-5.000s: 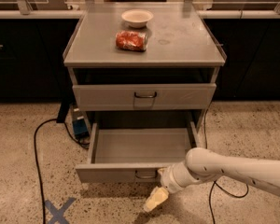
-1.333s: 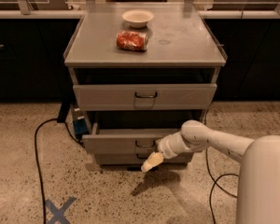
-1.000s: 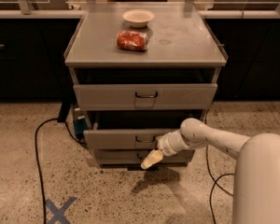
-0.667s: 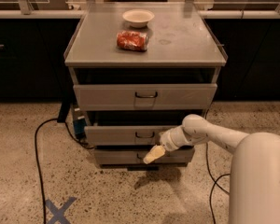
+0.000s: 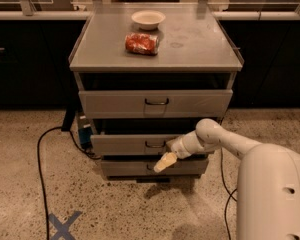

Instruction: Close middle drawer

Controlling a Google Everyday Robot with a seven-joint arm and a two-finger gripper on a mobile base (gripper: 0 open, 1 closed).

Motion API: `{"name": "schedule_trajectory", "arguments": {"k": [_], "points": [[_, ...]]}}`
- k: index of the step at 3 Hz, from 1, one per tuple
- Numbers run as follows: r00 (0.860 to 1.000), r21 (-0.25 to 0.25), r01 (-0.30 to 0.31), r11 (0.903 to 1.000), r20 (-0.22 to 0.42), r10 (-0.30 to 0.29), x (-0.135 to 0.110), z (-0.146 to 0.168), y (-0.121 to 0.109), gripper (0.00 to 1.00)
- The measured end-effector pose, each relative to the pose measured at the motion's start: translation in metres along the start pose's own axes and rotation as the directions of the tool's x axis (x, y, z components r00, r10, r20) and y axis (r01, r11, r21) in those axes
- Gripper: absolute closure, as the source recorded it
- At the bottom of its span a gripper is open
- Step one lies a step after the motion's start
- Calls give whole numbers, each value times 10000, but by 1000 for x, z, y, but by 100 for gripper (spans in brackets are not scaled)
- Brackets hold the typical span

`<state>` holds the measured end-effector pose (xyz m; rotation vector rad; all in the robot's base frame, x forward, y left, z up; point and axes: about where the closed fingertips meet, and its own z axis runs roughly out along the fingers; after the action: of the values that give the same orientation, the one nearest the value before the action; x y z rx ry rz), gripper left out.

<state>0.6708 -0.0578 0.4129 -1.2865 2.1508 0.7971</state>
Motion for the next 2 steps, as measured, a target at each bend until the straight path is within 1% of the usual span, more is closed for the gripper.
{"name": "schedule_trajectory", "arguments": {"k": [1,2], "points": [[9998,-133,41,9999,219,-38,-3,-2,-5,0],[9957,56,194,9998,902,-199,-20,-18,-29,0]]}}
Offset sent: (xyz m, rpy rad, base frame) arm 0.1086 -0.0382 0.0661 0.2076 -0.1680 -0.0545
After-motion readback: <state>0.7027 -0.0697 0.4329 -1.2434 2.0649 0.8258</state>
